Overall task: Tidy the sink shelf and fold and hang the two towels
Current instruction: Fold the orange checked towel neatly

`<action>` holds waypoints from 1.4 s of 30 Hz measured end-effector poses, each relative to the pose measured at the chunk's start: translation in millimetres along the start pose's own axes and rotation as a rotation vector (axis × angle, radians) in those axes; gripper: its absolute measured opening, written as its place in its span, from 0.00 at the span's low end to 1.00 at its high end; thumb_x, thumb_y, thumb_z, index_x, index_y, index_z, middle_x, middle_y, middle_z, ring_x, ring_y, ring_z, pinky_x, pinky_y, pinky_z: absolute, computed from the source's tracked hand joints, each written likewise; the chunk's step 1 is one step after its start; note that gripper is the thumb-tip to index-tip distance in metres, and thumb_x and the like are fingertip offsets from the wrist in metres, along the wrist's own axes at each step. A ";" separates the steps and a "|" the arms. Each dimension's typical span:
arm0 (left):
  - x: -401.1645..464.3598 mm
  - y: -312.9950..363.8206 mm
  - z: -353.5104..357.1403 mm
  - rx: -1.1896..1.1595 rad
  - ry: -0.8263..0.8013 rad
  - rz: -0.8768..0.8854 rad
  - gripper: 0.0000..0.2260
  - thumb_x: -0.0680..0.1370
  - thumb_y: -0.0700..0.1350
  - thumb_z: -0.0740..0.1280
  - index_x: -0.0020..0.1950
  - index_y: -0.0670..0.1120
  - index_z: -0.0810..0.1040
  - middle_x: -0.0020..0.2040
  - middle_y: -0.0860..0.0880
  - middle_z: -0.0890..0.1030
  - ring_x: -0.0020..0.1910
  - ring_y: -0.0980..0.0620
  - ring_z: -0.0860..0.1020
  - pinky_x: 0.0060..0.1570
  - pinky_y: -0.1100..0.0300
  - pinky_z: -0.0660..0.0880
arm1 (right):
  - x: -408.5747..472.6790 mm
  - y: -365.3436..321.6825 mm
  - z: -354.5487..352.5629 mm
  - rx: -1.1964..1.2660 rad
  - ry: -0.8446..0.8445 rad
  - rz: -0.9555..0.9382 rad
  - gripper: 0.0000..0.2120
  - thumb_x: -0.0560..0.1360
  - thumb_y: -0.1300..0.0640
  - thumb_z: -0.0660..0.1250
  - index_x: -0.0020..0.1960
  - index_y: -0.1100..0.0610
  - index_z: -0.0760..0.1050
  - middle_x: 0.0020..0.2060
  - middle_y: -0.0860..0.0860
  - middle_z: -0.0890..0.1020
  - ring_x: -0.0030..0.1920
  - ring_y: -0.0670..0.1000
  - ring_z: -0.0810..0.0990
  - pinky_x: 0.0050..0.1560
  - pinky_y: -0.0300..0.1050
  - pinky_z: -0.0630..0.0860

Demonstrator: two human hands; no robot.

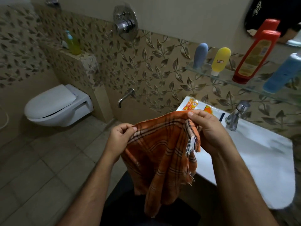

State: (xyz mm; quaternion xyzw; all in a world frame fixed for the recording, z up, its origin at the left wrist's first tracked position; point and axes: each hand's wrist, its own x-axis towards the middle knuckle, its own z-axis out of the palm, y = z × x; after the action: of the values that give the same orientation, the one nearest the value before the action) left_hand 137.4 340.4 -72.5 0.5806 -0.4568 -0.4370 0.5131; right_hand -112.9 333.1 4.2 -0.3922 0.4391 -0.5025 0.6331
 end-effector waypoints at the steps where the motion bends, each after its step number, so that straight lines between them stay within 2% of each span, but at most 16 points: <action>1: -2.5 7.8 -1.6 0.000 -0.064 -0.013 0.10 0.77 0.35 0.67 0.37 0.44 0.82 0.32 0.47 0.82 0.31 0.54 0.79 0.34 0.61 0.76 | 2.9 2.6 -4.3 -0.025 0.064 -0.004 0.04 0.70 0.58 0.71 0.36 0.55 0.81 0.30 0.55 0.77 0.28 0.51 0.71 0.33 0.39 0.67; 3: -5.2 22.3 -2.8 -0.021 -0.123 -0.032 0.10 0.77 0.36 0.67 0.37 0.43 0.82 0.33 0.46 0.81 0.32 0.53 0.78 0.34 0.62 0.74 | 7.4 11.1 -10.9 -0.078 0.141 0.005 0.08 0.76 0.62 0.67 0.39 0.55 0.81 0.30 0.55 0.73 0.25 0.47 0.69 0.28 0.37 0.65; 6: -5.3 39.6 -0.3 0.015 -0.095 -0.047 0.09 0.78 0.39 0.68 0.39 0.38 0.82 0.36 0.42 0.82 0.34 0.50 0.78 0.37 0.60 0.74 | 4.8 20.6 -1.4 -0.143 0.133 0.040 0.09 0.78 0.65 0.65 0.56 0.56 0.76 0.27 0.51 0.72 0.22 0.44 0.68 0.23 0.36 0.64; 9: 0.5 44.5 4.0 0.375 0.007 0.021 0.11 0.76 0.46 0.69 0.39 0.39 0.82 0.35 0.46 0.83 0.34 0.51 0.79 0.39 0.58 0.74 | 1.2 32.9 13.5 -0.253 0.062 -0.002 0.23 0.77 0.64 0.68 0.69 0.52 0.69 0.28 0.52 0.75 0.28 0.48 0.74 0.33 0.42 0.70; 11: 4.4 46.7 6.0 0.559 0.094 0.066 0.11 0.75 0.49 0.69 0.37 0.44 0.83 0.34 0.50 0.84 0.37 0.52 0.81 0.43 0.55 0.79 | -1.7 36.9 22.1 -0.310 -0.027 -0.034 0.29 0.75 0.62 0.71 0.71 0.46 0.67 0.30 0.55 0.72 0.34 0.54 0.72 0.39 0.50 0.69; 14: 4.4 53.1 11.8 0.539 0.014 0.123 0.07 0.73 0.50 0.70 0.39 0.49 0.84 0.36 0.55 0.84 0.41 0.56 0.82 0.45 0.54 0.79 | -4.0 37.7 36.6 -0.245 -0.180 -0.006 0.29 0.73 0.62 0.71 0.68 0.41 0.67 0.36 0.61 0.73 0.42 0.59 0.71 0.44 0.60 0.69; 15: 3.3 54.7 13.3 0.544 -0.052 0.141 0.05 0.74 0.49 0.70 0.40 0.50 0.84 0.37 0.55 0.84 0.41 0.58 0.82 0.46 0.55 0.79 | -3.2 38.4 40.1 -0.223 -0.217 0.016 0.30 0.74 0.63 0.71 0.70 0.44 0.66 0.38 0.62 0.74 0.43 0.59 0.71 0.43 0.61 0.71; 17: -0.4 57.8 13.8 0.568 -0.181 0.195 0.04 0.75 0.47 0.70 0.43 0.51 0.85 0.39 0.56 0.85 0.42 0.60 0.81 0.46 0.58 0.78 | -2.6 40.1 45.8 -0.224 -0.262 0.057 0.29 0.76 0.66 0.68 0.73 0.50 0.64 0.35 0.61 0.74 0.38 0.57 0.71 0.38 0.49 0.71; 19: -5.0 62.0 12.5 0.578 -0.269 0.232 0.04 0.76 0.47 0.70 0.44 0.53 0.84 0.39 0.57 0.84 0.41 0.63 0.80 0.44 0.63 0.76 | -1.3 41.7 47.3 -0.251 -0.283 0.089 0.23 0.77 0.67 0.65 0.69 0.54 0.69 0.35 0.59 0.76 0.33 0.52 0.74 0.33 0.38 0.70; 21: -8.2 63.6 9.9 0.589 -0.319 0.255 0.04 0.76 0.46 0.70 0.44 0.55 0.84 0.39 0.57 0.84 0.40 0.64 0.79 0.40 0.69 0.72 | -0.2 40.5 46.8 -0.264 -0.301 0.101 0.11 0.77 0.66 0.65 0.60 0.60 0.76 0.38 0.60 0.79 0.35 0.50 0.78 0.34 0.38 0.74; 24: -10.7 57.6 7.2 0.559 -0.257 0.290 0.02 0.74 0.47 0.73 0.41 0.52 0.84 0.36 0.55 0.83 0.37 0.61 0.79 0.36 0.68 0.72 | 1.4 37.7 44.7 -0.281 -0.238 0.111 0.02 0.77 0.65 0.67 0.47 0.64 0.77 0.31 0.56 0.78 0.30 0.48 0.77 0.29 0.36 0.73; 31: -3.0 16.8 4.0 0.387 -0.074 0.239 0.01 0.72 0.44 0.74 0.40 0.49 0.84 0.36 0.55 0.84 0.37 0.60 0.81 0.38 0.60 0.76 | -2.8 25.2 50.0 -0.127 -0.284 0.109 0.07 0.76 0.67 0.64 0.40 0.62 0.74 0.25 0.51 0.77 0.24 0.44 0.73 0.27 0.34 0.70; 34: 3.8 -8.3 4.0 0.401 0.086 0.251 0.09 0.74 0.35 0.70 0.46 0.48 0.86 0.43 0.55 0.84 0.45 0.59 0.81 0.48 0.59 0.78 | -7.9 15.3 50.0 -0.052 -0.357 0.121 0.04 0.72 0.64 0.69 0.40 0.62 0.75 0.29 0.55 0.77 0.26 0.47 0.73 0.29 0.36 0.71; 36: 7.4 -14.9 2.1 0.416 0.197 0.258 0.14 0.74 0.31 0.66 0.51 0.47 0.85 0.48 0.52 0.82 0.49 0.58 0.80 0.52 0.64 0.76 | -9.4 10.2 46.1 -0.049 -0.363 0.122 0.05 0.69 0.63 0.72 0.40 0.61 0.76 0.31 0.58 0.77 0.28 0.49 0.73 0.30 0.38 0.71; 39: 9.3 -11.0 -1.6 0.294 0.289 0.147 0.14 0.76 0.32 0.65 0.53 0.47 0.84 0.47 0.51 0.81 0.46 0.58 0.80 0.45 0.72 0.74 | -7.5 5.7 36.0 -0.009 -0.281 0.105 0.05 0.68 0.62 0.72 0.39 0.61 0.77 0.32 0.59 0.77 0.29 0.52 0.74 0.33 0.41 0.73; 42: 7.3 0.9 -2.6 0.022 0.134 0.002 0.10 0.76 0.30 0.65 0.44 0.43 0.82 0.38 0.46 0.83 0.35 0.55 0.81 0.36 0.66 0.78 | -0.4 4.5 22.2 0.024 -0.110 0.055 0.03 0.69 0.61 0.72 0.37 0.58 0.80 0.34 0.59 0.76 0.33 0.53 0.72 0.39 0.44 0.69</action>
State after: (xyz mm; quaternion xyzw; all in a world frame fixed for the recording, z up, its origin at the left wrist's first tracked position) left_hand 141.4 333.8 -71.6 0.6136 -0.4268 -0.3917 0.5365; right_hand -90.5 335.5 6.9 -0.3996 0.4081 -0.4677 0.6746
